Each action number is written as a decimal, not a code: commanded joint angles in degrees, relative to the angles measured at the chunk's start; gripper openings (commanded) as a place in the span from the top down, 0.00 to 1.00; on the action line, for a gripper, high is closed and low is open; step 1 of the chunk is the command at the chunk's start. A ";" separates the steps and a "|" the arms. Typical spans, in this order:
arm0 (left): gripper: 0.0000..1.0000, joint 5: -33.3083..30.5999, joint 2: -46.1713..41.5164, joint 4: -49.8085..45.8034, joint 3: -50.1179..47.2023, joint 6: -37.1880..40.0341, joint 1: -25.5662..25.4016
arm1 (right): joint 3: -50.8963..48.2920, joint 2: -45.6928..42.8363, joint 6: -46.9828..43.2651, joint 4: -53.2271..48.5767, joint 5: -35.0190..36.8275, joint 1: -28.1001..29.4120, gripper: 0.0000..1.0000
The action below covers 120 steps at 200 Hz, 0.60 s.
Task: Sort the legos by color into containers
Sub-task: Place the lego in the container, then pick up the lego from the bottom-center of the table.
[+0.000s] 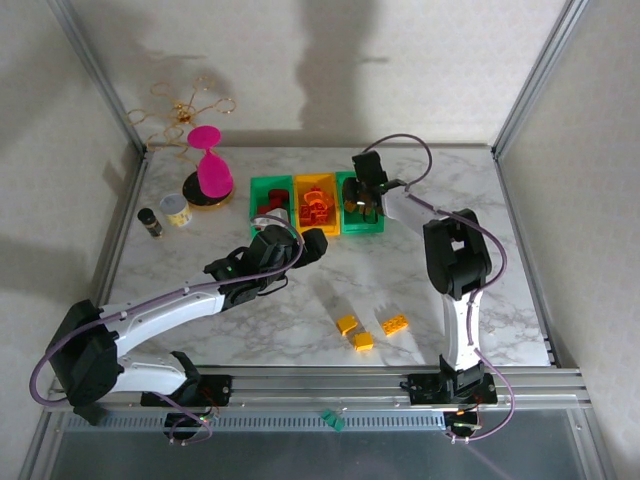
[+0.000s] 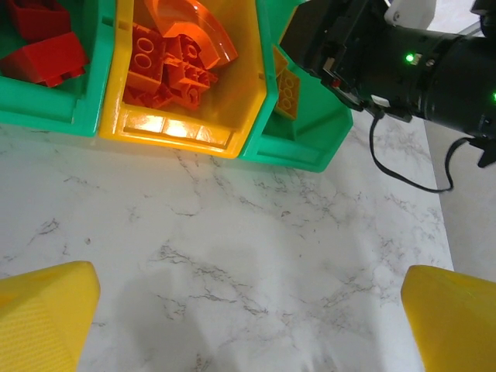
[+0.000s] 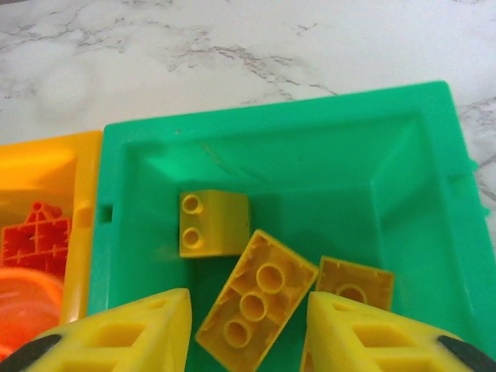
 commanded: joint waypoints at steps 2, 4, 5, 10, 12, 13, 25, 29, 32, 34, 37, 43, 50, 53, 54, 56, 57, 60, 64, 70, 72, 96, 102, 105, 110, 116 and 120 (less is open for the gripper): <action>0.00 0.36 -0.17 0.75 1.94 -0.01 0.28 | -4.13 -7.85 -0.08 0.00 -0.51 0.14 0.53; 0.00 0.36 -0.17 0.75 2.01 -0.01 0.27 | -4.55 -8.29 0.02 -0.17 -0.60 0.08 0.53; 0.00 0.41 -0.17 0.70 2.04 -0.01 0.27 | -4.74 -8.54 0.08 -0.26 -0.61 0.11 0.53; 0.00 0.50 -0.08 0.66 2.15 -0.12 0.27 | -5.62 -9.59 0.36 -0.77 -0.69 0.17 0.52; 0.00 0.57 -0.08 0.66 2.22 -0.10 0.27 | -5.96 -10.05 0.46 -0.98 -0.71 0.15 0.51; 0.00 0.60 -0.08 0.61 2.23 -0.14 0.23 | -6.19 -10.25 0.52 -1.15 -0.71 0.15 0.51; 0.00 1.08 -0.22 0.81 2.25 -0.21 0.19 | -9.03 -13.10 1.16 -2.58 -0.92 0.19 0.49; 0.00 1.15 -0.32 0.98 2.20 -0.18 0.05 | -10.11 -14.11 1.46 -3.00 -0.92 0.21 0.49; 0.00 1.15 -0.41 1.08 2.12 -0.20 0.05 | -10.96 -14.94 1.66 -3.40 -0.94 0.20 0.48; 0.00 1.17 -0.47 1.09 2.13 -0.19 0.08 | -11.58 -15.47 1.75 -3.59 -0.97 0.16 0.48; 0.00 1.18 -0.46 1.18 2.02 -0.14 0.02 | -12.46 -16.25 2.04 -3.94 -0.98 0.23 0.47; 0.00 1.11 -0.61 1.18 1.90 -0.09 0.01 | -14.20 -17.95 2.51 -4.74 -0.62 0.31 0.46; 0.00 0.94 -0.70 1.10 1.82 -0.12 -0.06 | -16.14 -19.96 3.52 -5.97 0.06 0.32 0.44; 0.00 0.97 -0.77 1.10 1.84 -0.22 -0.10 | -16.97 -20.74 3.97 -6.62 0.23 0.43 0.43; 0.00 0.97 -0.78 1.05 1.82 -0.24 -0.09 | -17.23 -20.88 4.08 -6.74 0.37 0.42 0.43; 0.00 1.00 -0.78 0.89 1.88 -0.20 -0.08 | -17.76 -21.57 4.34 -7.24 0.48 0.46 0.43; 0.00 0.99 -0.78 0.90 1.89 -0.23 -0.04 | -18.02 -21.86 4.48 -7.49 0.54 0.48 0.43; 0.00 1.04 -0.86 0.80 1.89 -0.19 -0.14 | -18.85 -22.68 4.86 -8.06 0.71 0.61 0.42; 0.00 1.05 -0.92 0.75 1.85 -0.25 -0.21 | -20.08 -23.94 5.32 -8.76 0.97 0.69 0.42; 0.00 1.15 -1.05 0.84 1.72 -0.15 -0.38 | -21.91 -25.70 6.14 -9.91 1.57 1.00 0.40; 0.00 1.22 -1.05 0.84 1.72 -0.08 -0.40 | -22.51 -26.33 6.35 -10.23 1.68 1.08 0.40; 0.00 2.09 -1.48 1.10 0.72 0.73 -0.99 | -29.45 -33.61 10.05 -14.68 3.40 2.63 0.35; 0.00 2.20 -1.59 0.79 0.50 0.85 -1.14 | -30.92 -35.37 11.08 -15.98 3.42 3.16 0.33; 0.00 2.21 -1.65 0.66 0.42 1.01 -1.26 | -31.58 -36.24 11.54 -16.70 3.46 3.34 0.32; 0.00 2.29 -1.83 0.50 0.19 1.27 -1.44 | -32.71 -37.55 12.33 -17.78 3.73 3.85 0.30; 0.00 2.37 -2.06 0.40 -0.15 1.71 -1.72 | -34.12 -39.28 13.49 -19.31 4.16 4.49 0.29; 0.00 2.38 -2.23 0.44 -0.36 1.98 -1.95 | -34.99 -40.28 14.46 -20.23 4.55 4.86 0.28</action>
